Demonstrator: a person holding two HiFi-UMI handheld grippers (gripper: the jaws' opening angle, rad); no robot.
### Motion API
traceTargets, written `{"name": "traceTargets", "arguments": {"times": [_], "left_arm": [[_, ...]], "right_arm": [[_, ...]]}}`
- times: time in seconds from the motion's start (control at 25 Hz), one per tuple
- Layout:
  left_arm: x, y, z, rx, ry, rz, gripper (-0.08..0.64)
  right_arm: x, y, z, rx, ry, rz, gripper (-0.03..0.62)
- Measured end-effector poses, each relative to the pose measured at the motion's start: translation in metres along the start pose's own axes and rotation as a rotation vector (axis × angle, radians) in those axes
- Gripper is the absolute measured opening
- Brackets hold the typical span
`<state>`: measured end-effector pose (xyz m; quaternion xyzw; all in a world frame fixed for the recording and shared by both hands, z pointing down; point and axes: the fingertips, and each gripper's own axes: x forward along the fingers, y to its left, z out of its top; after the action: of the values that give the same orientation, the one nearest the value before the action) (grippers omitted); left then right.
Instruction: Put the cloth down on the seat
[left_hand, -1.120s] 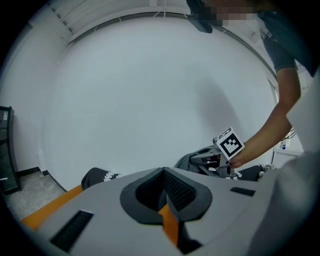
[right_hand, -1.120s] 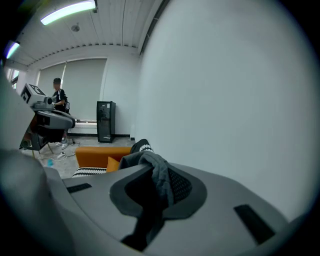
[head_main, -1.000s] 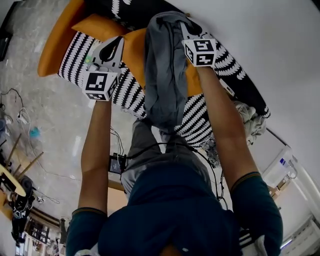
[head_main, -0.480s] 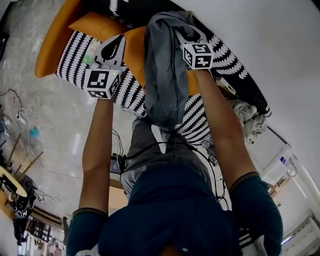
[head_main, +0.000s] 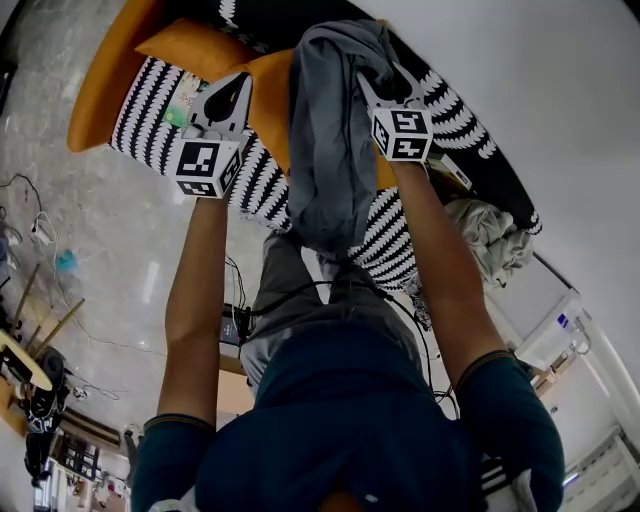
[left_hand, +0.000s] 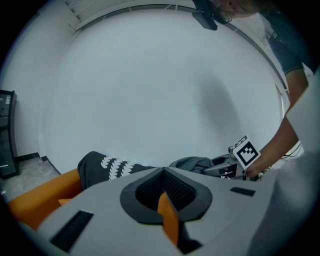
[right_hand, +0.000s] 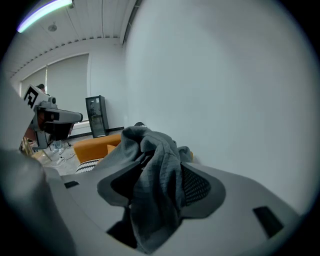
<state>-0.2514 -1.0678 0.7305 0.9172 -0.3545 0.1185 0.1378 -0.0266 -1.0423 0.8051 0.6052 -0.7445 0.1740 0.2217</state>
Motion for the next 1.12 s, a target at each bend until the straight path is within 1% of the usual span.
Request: {"name": "traceTargets", "arguments": {"times": [0.16,0.36,0.4,0.6,0.72,0.84,1.12], "left_arm": [[-0.004,0.011,0.000,-0.007,0.002,0.005,0.005],[-0.009,0.005,0.004,-0.005,-0.007,0.007,0.005],[-0.009,0.004,0.005,-0.005,-0.011,0.008,0.005],[-0.017,-0.005,0.018,-0.008,-0.034,0.010,0.005],[-0.023,-0.013,0.027,-0.001,-0.049,0.005,0.005],[-0.030,-0.020,0.032,0.003,-0.057,0.002,0.005],[-0.047,-0.031,0.041,0.007,-0.077,0.004,0.005]], "right_arm": [[-0.012,0.011,0.012,-0.018,-0.036,-0.014,0.244],[-0.036,0.016,0.026,-0.022,-0.089,-0.030,0.237],[-0.039,0.018,0.030,-0.022,-0.100,-0.022,0.220],[-0.056,0.034,0.057,-0.049,-0.145,0.044,0.057],[-0.065,0.044,0.073,-0.079,-0.158,0.078,0.023],[-0.075,0.051,0.086,-0.095,-0.168,0.091,0.015],[-0.097,0.055,0.108,-0.094,-0.212,0.089,0.014]]}}
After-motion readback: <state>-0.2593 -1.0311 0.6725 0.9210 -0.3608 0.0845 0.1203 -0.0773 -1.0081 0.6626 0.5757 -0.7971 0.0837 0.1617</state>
